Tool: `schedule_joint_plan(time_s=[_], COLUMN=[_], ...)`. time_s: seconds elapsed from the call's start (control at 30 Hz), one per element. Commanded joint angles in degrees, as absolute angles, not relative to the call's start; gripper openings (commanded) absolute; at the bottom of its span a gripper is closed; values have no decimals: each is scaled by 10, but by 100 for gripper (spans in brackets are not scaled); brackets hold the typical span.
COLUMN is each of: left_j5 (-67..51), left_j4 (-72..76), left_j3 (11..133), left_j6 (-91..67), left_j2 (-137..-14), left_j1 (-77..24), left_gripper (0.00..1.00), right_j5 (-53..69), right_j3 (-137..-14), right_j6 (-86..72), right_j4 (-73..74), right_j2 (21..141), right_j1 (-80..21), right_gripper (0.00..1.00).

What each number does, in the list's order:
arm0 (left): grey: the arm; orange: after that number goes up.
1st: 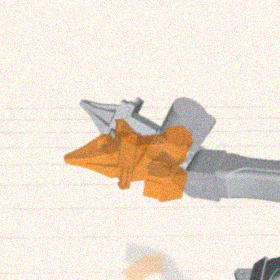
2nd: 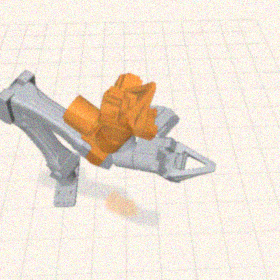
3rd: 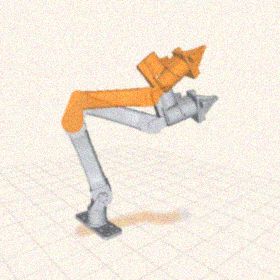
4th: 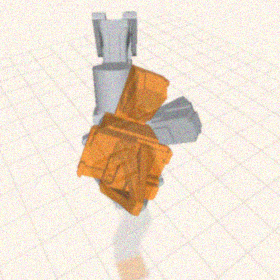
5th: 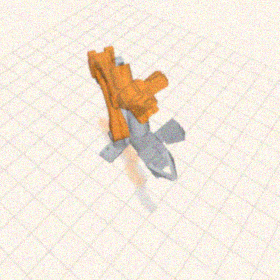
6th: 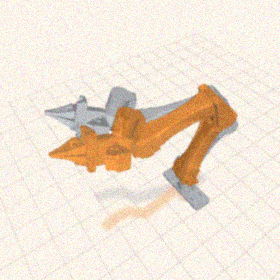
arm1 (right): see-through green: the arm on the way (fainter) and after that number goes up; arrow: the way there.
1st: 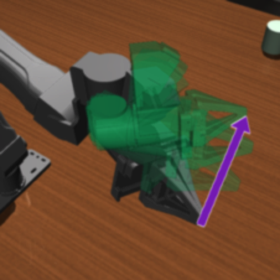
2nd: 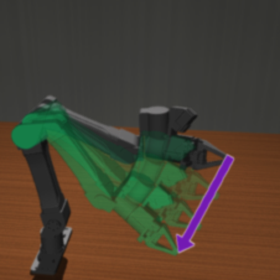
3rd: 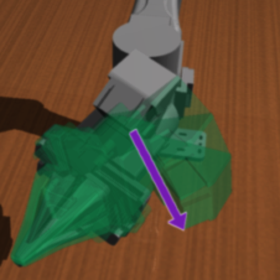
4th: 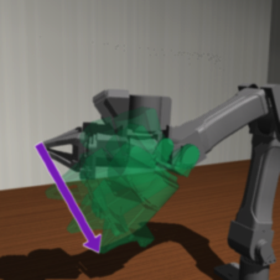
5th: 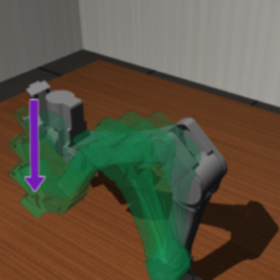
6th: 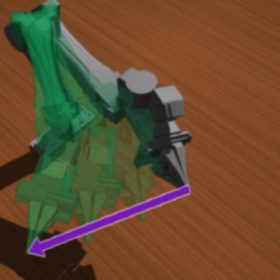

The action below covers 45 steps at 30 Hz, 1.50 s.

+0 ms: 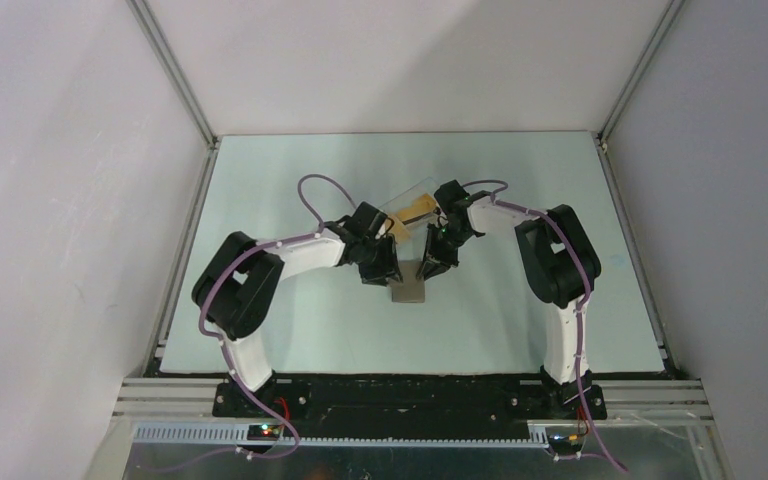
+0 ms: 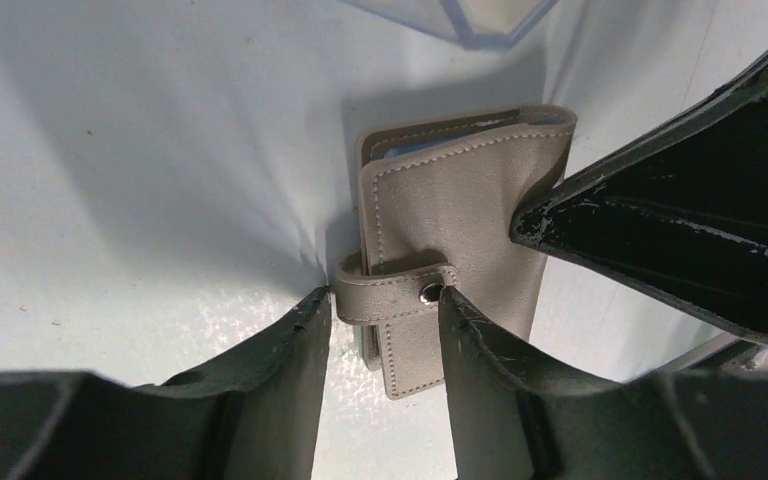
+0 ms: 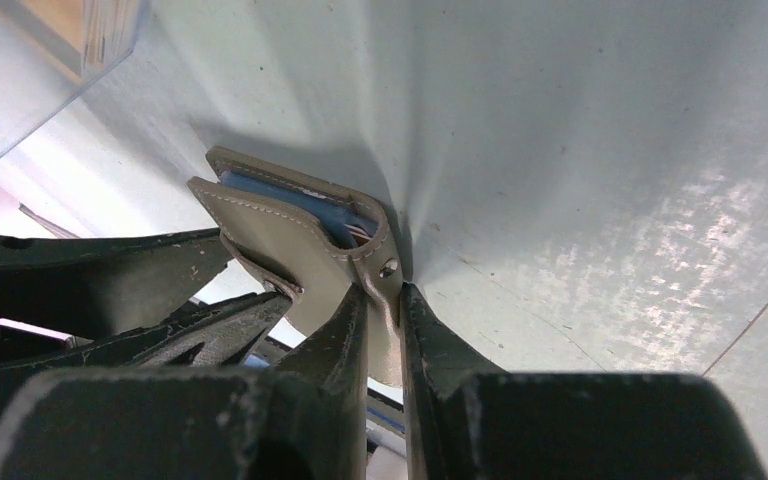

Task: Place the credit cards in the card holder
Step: Close the card holder at the center of the board.

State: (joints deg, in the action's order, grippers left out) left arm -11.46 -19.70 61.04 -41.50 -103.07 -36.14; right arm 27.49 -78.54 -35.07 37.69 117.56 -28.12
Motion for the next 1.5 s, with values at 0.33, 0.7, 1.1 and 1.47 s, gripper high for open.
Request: schedule_joint_plan(time_s=[0.33, 0.7, 1.1, 1.47], left_j5=[-147, -197, -193, -191], left_j4=[-142, -38, 35, 13], left_j3=[590, 487, 443, 479], left_j6=[-431, -462, -486, -466], left_j2=[-999, -951, -932, -978], left_j1=[-362, -321, -304, -306], left_gripper=[55, 60, 59, 46], right_j5=[253, 256, 259, 262], right_j3=[-786, -785, -786, -785], right_j6=[-349, -346, -337, -341], right_j4=[364, 368, 374, 372], right_j2=[1194, 1193, 1196, 1200], right_j1=[-287, -287, -288, -288], right_gripper=[13, 14, 14, 14])
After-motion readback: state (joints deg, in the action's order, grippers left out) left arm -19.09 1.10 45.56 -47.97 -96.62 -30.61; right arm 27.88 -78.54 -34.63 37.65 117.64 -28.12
